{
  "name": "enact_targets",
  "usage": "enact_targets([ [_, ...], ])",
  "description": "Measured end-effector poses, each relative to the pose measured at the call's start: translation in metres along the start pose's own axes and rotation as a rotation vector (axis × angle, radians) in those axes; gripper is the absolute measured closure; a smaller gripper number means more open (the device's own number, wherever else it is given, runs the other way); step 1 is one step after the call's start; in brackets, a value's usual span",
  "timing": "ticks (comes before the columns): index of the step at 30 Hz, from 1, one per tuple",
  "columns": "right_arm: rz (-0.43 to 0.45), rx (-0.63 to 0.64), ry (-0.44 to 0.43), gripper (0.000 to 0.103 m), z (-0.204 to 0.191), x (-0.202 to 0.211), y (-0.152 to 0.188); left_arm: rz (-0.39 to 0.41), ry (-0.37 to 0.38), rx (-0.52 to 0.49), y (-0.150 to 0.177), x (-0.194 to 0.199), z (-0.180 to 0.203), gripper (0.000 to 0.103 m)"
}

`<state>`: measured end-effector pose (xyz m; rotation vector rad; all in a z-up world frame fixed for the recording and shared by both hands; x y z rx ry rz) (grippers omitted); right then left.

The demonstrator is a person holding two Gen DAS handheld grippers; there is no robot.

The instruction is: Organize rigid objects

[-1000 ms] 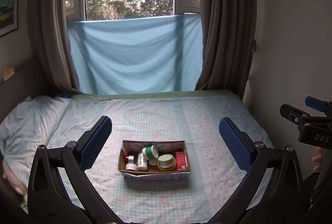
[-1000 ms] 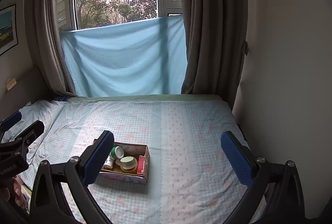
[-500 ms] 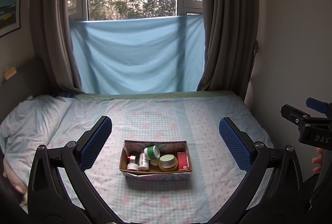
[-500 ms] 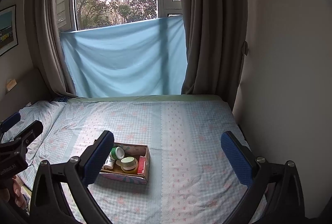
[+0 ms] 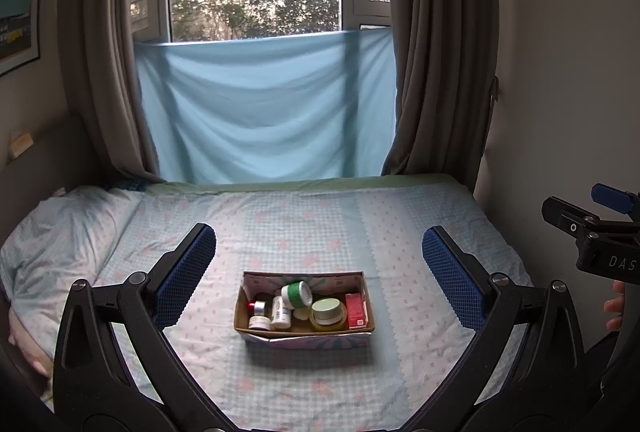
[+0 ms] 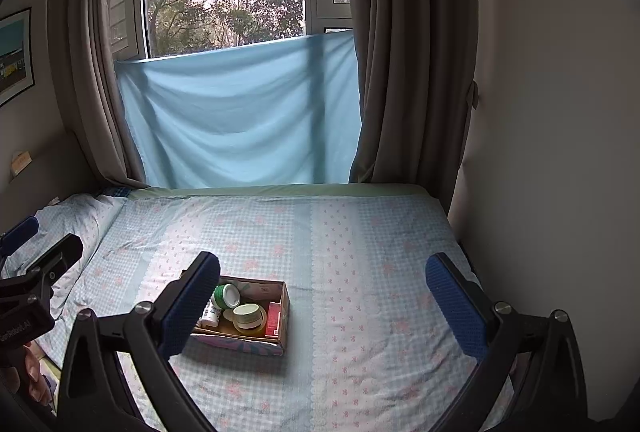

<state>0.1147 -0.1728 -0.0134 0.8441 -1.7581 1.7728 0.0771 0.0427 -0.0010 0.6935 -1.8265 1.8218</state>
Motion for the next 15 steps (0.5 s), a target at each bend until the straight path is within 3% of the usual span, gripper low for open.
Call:
enact_targets([
  [15, 0.0, 0.001, 0.013, 0.0, -0.001, -0.0002, -0.0022, 0.013, -0.003, 0.023, -0.0016, -0.0021, 0.0004, 0.0],
])
Point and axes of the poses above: each gripper's, at about its wrist camera, not at the fingertips, and x roughly against the way its jaws point, z to its right, y to its underside, the point moved 6 cm from there along -x, roughly the way its jaws point, and after that the axes turned 11 degrees about -z, right-handed, at the moved point
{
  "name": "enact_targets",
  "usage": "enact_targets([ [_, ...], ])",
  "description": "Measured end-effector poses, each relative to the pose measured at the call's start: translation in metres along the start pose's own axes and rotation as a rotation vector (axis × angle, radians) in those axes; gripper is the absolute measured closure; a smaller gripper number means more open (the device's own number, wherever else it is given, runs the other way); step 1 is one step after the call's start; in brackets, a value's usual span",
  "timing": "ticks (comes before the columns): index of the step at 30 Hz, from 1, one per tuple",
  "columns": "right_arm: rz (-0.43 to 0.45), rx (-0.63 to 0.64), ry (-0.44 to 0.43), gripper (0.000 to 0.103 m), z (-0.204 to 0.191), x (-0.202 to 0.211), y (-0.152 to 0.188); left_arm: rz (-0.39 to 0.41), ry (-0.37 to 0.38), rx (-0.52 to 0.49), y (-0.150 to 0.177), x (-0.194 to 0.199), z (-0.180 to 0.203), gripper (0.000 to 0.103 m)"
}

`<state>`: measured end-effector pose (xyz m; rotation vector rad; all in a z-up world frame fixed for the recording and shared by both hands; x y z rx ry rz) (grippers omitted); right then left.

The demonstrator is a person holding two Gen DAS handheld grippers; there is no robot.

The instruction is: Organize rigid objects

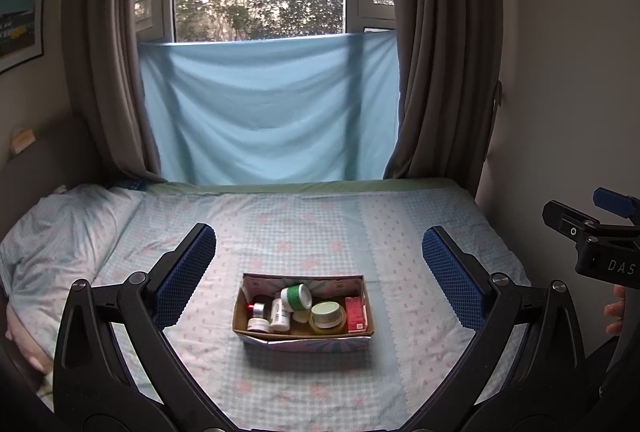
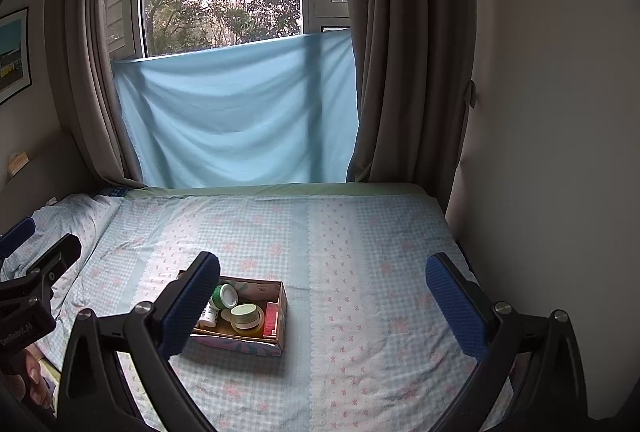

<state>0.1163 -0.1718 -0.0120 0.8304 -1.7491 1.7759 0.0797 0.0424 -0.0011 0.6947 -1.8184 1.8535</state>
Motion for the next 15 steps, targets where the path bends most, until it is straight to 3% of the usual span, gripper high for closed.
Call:
enact_targets([
  [9, 0.001, 0.002, 0.0, 0.0, 0.0011, -0.0022, -0.0014, 0.033, -0.045, 0.02, -0.0036, 0.0028, -0.004, 0.0],
  [15, 0.0, 0.004, -0.001, 0.0, 0.0008, -0.0026, -0.0019, 0.032, -0.034, 0.036, -0.0027, -0.0005, -0.0088, 0.0],
])
Point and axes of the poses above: each gripper's, at about its wrist camera, not at the fingertips, and x roughly against the way its jaws point, z to its right, y to its underside, the point moved 6 cm from there along -x, roughly the way its jaws point, and after that the axes turned 11 degrees about -z, right-handed, at the moved point
